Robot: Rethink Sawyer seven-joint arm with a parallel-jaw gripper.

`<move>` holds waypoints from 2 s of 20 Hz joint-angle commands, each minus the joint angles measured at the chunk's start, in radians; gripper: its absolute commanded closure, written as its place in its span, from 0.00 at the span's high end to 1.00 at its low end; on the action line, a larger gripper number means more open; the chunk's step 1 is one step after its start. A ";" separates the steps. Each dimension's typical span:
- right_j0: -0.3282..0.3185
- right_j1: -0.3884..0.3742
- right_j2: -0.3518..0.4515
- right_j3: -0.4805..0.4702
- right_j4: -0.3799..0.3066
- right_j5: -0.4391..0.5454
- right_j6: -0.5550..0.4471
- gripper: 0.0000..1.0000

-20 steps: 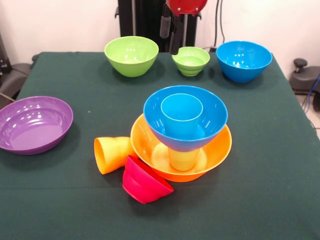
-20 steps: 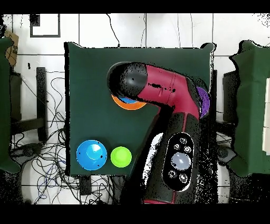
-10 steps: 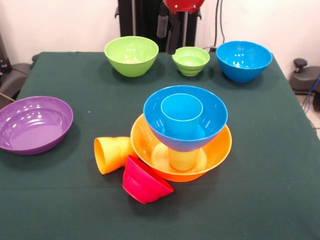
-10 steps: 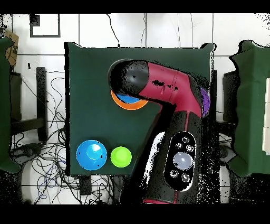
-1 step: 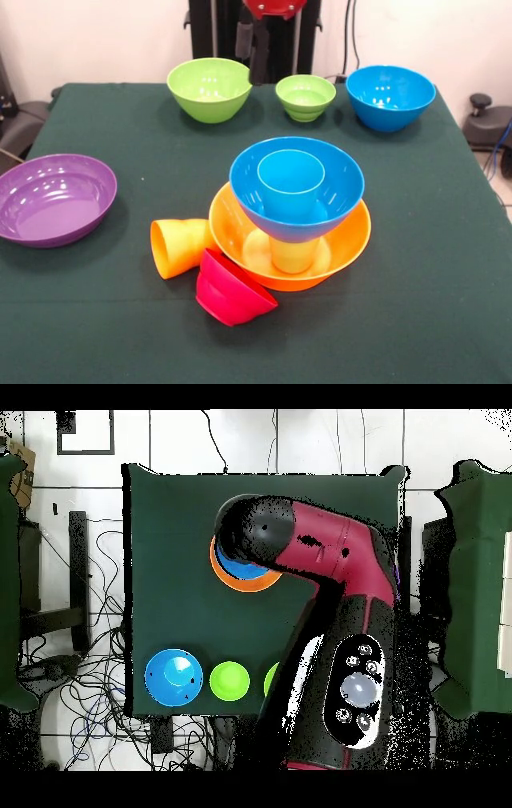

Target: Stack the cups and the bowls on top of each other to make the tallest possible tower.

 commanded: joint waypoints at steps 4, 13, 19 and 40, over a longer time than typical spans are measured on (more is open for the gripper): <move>-0.042 -0.004 0.076 0.042 -0.058 0.104 -0.129 1.00; -0.057 -0.031 0.081 0.062 -0.066 0.109 -0.142 1.00; -0.083 -0.043 0.087 0.068 -0.079 0.111 -0.179 1.00; -0.151 0.022 0.137 0.101 -0.124 -0.050 -0.205 1.00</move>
